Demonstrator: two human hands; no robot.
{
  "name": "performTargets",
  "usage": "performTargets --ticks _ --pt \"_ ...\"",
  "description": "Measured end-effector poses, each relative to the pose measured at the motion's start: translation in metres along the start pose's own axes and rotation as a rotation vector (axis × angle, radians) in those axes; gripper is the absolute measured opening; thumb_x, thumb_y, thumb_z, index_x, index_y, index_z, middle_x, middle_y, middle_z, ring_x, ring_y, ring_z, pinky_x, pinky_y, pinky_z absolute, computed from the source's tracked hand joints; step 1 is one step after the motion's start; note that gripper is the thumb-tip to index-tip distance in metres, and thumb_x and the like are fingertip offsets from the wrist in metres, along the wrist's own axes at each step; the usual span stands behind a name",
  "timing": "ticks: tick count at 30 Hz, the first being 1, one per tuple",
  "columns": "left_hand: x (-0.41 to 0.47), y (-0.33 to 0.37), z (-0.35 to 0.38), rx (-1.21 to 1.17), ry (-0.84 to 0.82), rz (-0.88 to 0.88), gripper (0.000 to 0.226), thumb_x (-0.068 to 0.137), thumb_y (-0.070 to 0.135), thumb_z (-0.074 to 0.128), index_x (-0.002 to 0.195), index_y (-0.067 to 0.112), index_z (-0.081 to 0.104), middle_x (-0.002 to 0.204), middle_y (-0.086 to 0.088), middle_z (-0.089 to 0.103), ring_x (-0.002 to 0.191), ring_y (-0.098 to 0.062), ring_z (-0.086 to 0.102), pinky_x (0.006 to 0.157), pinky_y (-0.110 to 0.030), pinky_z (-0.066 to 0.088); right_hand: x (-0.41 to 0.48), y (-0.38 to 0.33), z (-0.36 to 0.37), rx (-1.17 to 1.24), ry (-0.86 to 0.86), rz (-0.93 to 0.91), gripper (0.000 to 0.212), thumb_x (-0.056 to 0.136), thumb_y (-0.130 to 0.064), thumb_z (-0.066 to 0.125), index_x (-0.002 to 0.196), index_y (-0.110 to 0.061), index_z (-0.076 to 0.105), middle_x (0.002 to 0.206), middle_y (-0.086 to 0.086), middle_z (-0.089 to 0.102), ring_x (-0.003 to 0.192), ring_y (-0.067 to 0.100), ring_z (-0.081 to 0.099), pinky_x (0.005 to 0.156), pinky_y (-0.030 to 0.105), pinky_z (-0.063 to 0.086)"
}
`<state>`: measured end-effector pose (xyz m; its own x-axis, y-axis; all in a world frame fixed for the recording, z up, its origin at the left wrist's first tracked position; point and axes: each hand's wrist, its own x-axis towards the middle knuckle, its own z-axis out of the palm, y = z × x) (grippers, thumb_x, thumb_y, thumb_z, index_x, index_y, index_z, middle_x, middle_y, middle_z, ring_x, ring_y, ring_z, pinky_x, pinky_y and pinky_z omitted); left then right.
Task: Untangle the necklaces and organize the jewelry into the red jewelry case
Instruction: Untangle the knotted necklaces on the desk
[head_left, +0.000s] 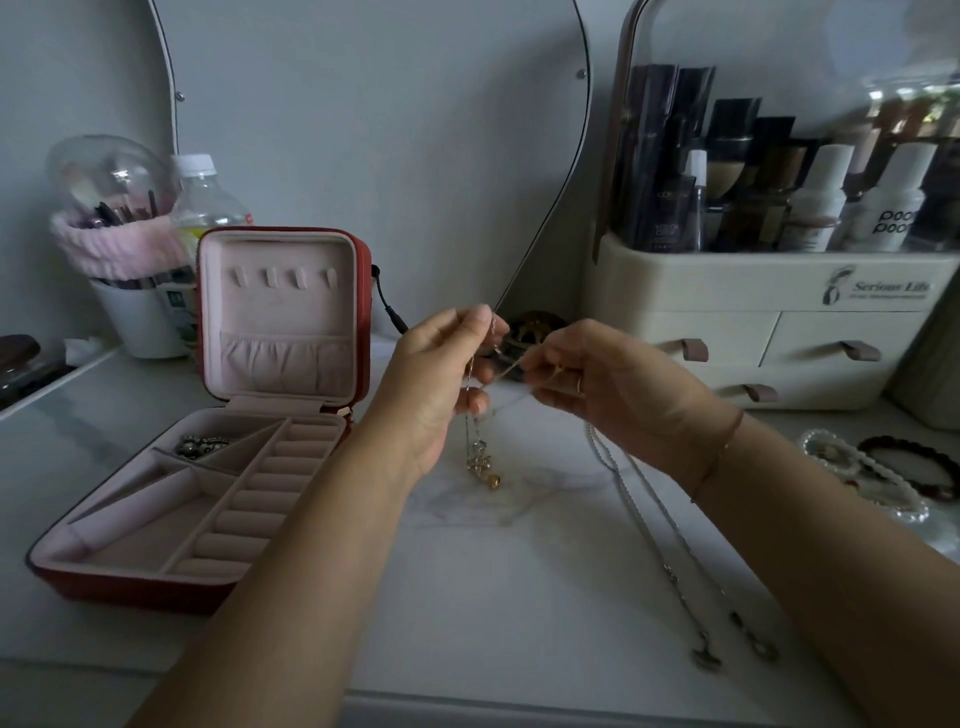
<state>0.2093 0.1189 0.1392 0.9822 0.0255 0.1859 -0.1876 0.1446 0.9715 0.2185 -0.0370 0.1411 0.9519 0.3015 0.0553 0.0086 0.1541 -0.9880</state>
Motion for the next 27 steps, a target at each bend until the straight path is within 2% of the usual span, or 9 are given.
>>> performTargets --ticks 2,4,6,8,10,13,17,23,27 --pt "-0.001 0.000 -0.001 0.030 -0.016 -0.035 0.023 0.097 0.024 0.053 0.079 0.015 0.065 0.082 0.000 0.062 0.054 -0.009 0.047 0.038 -0.019 0.032 -0.001 -0.004 -0.003 0.104 -0.004 0.031 0.035 0.091 -0.017 0.045 0.056 -0.016 0.051 0.075 0.005 0.064 0.078 0.019 0.059 0.102 0.042 0.040" --pt "-0.001 -0.001 -0.001 0.066 -0.026 -0.066 0.022 0.097 0.025 0.053 0.081 0.014 0.064 0.082 -0.005 0.064 0.050 -0.010 0.047 0.037 -0.019 0.033 -0.002 -0.008 -0.006 0.214 -0.016 0.055 0.037 0.088 -0.020 0.049 0.050 -0.017 0.050 0.072 0.006 0.063 0.072 0.019 0.060 0.101 0.041 0.042" --pt "0.000 -0.001 0.000 0.078 -0.041 -0.076 0.022 0.098 0.025 0.052 0.083 0.012 0.062 0.078 -0.009 0.065 0.046 -0.012 0.046 0.037 -0.019 0.032 -0.003 -0.010 -0.007 0.298 -0.035 0.086 0.030 0.080 -0.026 0.056 0.052 -0.016 0.050 0.068 0.006 0.060 0.065 0.018 0.060 0.095 0.040 0.048" --pt "0.000 0.000 -0.001 0.053 -0.077 -0.079 0.023 0.099 0.026 0.049 0.083 0.012 0.059 0.069 -0.009 0.066 0.043 -0.012 0.046 0.037 -0.018 0.031 -0.003 -0.011 -0.009 0.335 -0.046 0.118 0.026 0.076 -0.030 0.059 0.057 -0.015 0.049 0.062 0.004 0.054 0.057 0.016 0.054 0.078 0.034 0.055" --pt "0.000 0.003 -0.001 -0.022 -0.110 -0.090 0.023 0.099 0.025 0.046 0.084 0.013 0.058 0.062 -0.006 0.066 0.042 -0.010 0.046 0.037 -0.017 0.031 -0.003 -0.011 -0.010 0.324 -0.051 0.142 0.025 0.076 -0.031 0.060 0.058 -0.016 0.050 0.057 0.000 0.044 0.050 0.012 0.042 0.057 0.025 0.050" --pt "0.001 0.007 -0.002 -0.197 -0.131 -0.115 0.023 0.099 0.023 0.044 0.083 0.014 0.057 0.060 -0.002 0.066 0.044 -0.008 0.050 0.038 -0.017 0.035 -0.004 -0.013 -0.012 0.214 -0.087 0.169 0.022 0.078 -0.030 0.058 0.061 -0.017 0.050 0.055 -0.003 0.035 0.047 0.009 0.029 0.045 0.019 0.035" --pt "0.003 0.009 -0.004 -0.454 -0.143 -0.157 0.026 0.100 0.023 0.041 0.080 0.016 0.056 0.068 -0.002 0.069 0.053 -0.008 0.059 0.046 -0.017 0.047 -0.006 -0.012 -0.013 -0.060 -0.152 0.199 0.022 0.079 -0.033 0.058 0.065 -0.017 0.052 0.056 -0.003 0.034 0.049 0.009 0.025 0.044 0.019 0.024" --pt "0.007 0.008 -0.011 -0.675 -0.102 -0.171 0.024 0.099 0.024 0.042 0.081 0.017 0.055 0.076 -0.002 0.072 0.062 -0.011 0.067 0.056 -0.020 0.054 -0.010 -0.013 -0.013 -0.258 -0.304 0.260 0.033 0.074 -0.046 0.059 0.059 -0.017 0.053 0.054 -0.001 0.038 0.047 0.010 0.027 0.047 0.021 0.021" --pt "0.009 0.008 -0.012 -0.672 -0.057 -0.146 0.024 0.100 0.025 0.042 0.080 0.018 0.054 0.076 0.000 0.072 0.063 -0.010 0.067 0.058 -0.019 0.053 -0.009 -0.012 -0.016 -0.521 -0.259 0.260 0.033 0.075 -0.042 0.064 0.060 -0.016 0.049 0.051 -0.002 0.044 0.043 0.009 0.028 0.046 0.021 0.024"
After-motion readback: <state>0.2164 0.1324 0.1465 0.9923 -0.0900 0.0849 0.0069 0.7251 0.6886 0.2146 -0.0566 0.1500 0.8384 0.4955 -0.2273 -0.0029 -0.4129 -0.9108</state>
